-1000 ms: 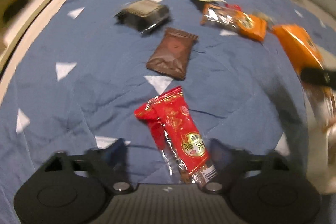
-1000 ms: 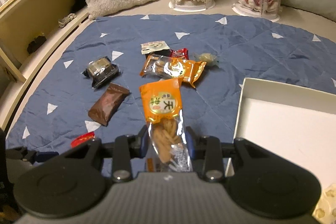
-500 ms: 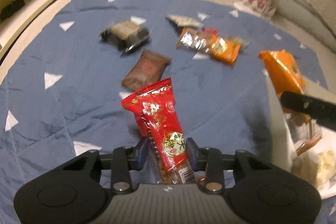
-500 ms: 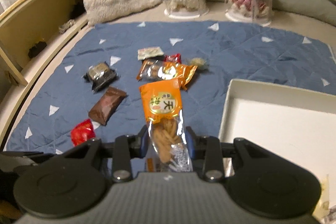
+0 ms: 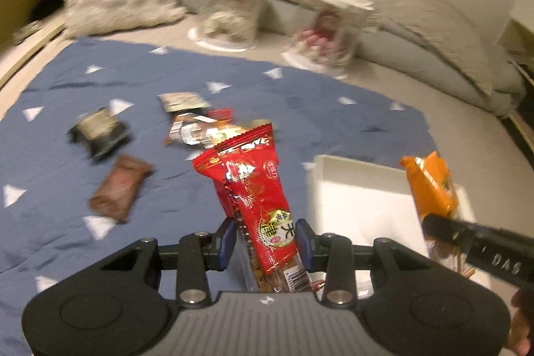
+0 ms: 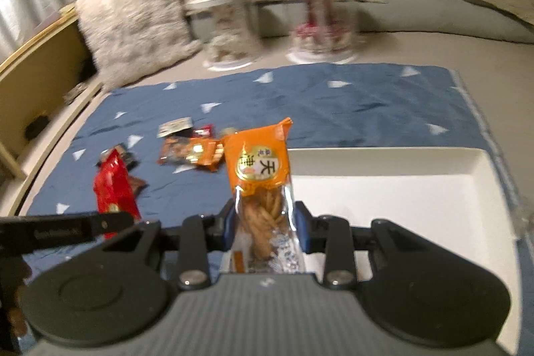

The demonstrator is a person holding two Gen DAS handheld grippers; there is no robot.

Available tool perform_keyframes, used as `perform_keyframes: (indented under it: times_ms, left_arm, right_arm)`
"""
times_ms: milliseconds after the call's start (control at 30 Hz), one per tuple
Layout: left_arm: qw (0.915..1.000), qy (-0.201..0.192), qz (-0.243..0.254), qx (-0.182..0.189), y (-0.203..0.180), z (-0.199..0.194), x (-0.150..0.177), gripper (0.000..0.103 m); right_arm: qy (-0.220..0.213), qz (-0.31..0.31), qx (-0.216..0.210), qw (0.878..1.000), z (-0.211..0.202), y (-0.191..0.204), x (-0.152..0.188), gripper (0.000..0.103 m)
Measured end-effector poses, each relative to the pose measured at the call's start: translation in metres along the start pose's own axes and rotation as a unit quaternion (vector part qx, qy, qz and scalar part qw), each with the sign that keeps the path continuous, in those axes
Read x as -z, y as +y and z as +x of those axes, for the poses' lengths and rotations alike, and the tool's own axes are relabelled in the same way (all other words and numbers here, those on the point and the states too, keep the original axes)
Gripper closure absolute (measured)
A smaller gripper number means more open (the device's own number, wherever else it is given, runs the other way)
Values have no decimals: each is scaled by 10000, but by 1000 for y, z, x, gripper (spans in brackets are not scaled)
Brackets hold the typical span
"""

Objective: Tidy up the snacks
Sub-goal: 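Lift and carry the red and orange packets over the white tray with both tools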

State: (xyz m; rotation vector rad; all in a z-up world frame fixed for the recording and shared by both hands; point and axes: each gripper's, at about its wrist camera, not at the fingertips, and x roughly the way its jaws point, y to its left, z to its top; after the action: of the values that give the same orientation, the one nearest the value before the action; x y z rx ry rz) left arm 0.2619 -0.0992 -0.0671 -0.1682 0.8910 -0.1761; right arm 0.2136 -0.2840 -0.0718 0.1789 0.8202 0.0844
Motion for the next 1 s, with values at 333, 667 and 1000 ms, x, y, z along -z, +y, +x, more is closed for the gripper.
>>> perform_keyframes:
  times_ms: [333, 667, 1000]
  left_arm:
    - [9969, -56, 357, 697, -93, 23, 7, 63]
    - [9908, -120, 550, 1231, -152, 69, 18, 63]
    - [9840, 345, 485, 1680, -186, 140, 36, 63]
  right_arm:
    - [-179, 457, 526, 9974, -36, -81, 20, 62]
    - [-174, 654, 1008, 9926, -26, -144, 29, 62]
    - [71, 706, 1199, 9902, 15, -170, 23, 62]
